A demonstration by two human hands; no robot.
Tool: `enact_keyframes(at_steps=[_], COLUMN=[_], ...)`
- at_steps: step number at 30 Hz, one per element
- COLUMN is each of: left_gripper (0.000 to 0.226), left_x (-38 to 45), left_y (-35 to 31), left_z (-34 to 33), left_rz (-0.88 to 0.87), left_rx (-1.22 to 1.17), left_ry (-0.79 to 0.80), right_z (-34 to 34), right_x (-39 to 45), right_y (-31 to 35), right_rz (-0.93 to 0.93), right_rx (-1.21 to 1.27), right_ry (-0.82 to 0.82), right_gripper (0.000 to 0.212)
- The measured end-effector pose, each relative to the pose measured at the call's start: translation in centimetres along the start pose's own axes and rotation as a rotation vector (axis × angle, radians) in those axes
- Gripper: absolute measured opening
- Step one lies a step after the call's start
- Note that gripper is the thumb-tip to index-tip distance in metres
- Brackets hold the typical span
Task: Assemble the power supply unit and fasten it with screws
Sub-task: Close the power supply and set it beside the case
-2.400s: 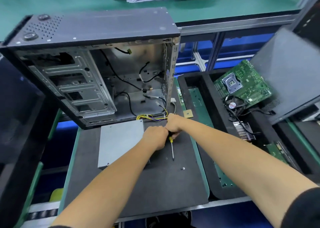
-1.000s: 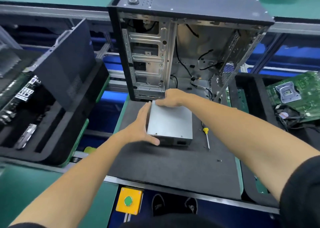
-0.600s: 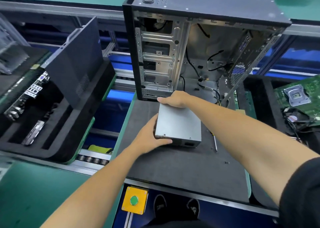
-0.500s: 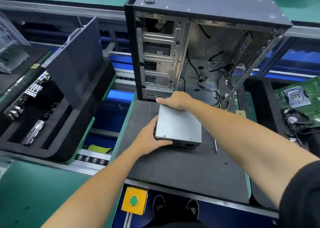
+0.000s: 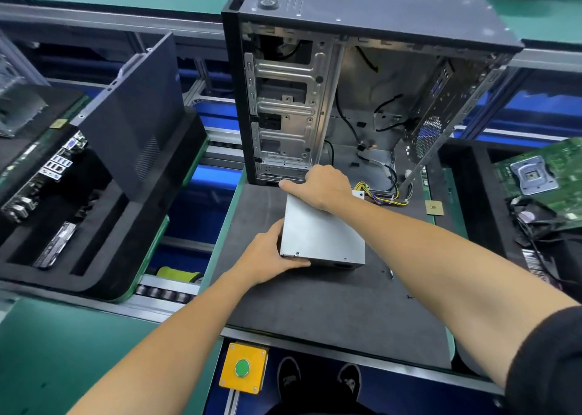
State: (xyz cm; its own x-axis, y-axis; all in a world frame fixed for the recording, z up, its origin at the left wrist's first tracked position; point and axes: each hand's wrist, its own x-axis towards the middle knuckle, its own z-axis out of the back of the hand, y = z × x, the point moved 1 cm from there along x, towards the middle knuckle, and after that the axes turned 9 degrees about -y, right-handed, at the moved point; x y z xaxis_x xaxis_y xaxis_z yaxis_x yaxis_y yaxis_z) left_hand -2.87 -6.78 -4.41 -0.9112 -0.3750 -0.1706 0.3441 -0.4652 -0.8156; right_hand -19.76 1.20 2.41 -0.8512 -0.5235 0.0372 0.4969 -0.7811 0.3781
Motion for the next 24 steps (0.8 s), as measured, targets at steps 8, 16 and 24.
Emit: enact_keyframes(at_steps=[8, 16, 24], left_gripper=[0.091, 0.072, 0.044], left_x=[0.4, 1.3, 1.2], left_y=[0.4, 0.1, 1.0], left_z=[-0.1, 0.5, -0.6], left_rz=[0.005, -0.069, -0.186], left_rx=[0.032, 0.115, 0.071], left_ry=[0.010, 0.088, -0.002], right_z=[0.7, 1.1, 1.0], right_x=[-1.0, -1.5, -1.5], right_y=[0.6, -0.1, -0.6], right_rz=[0.025, 0.068, 0.169], right_rx=[-0.004, -0.040, -0.035], right_ry=[-0.112, -0.156, -0.127], right_gripper=[0.061, 0.059, 0.061])
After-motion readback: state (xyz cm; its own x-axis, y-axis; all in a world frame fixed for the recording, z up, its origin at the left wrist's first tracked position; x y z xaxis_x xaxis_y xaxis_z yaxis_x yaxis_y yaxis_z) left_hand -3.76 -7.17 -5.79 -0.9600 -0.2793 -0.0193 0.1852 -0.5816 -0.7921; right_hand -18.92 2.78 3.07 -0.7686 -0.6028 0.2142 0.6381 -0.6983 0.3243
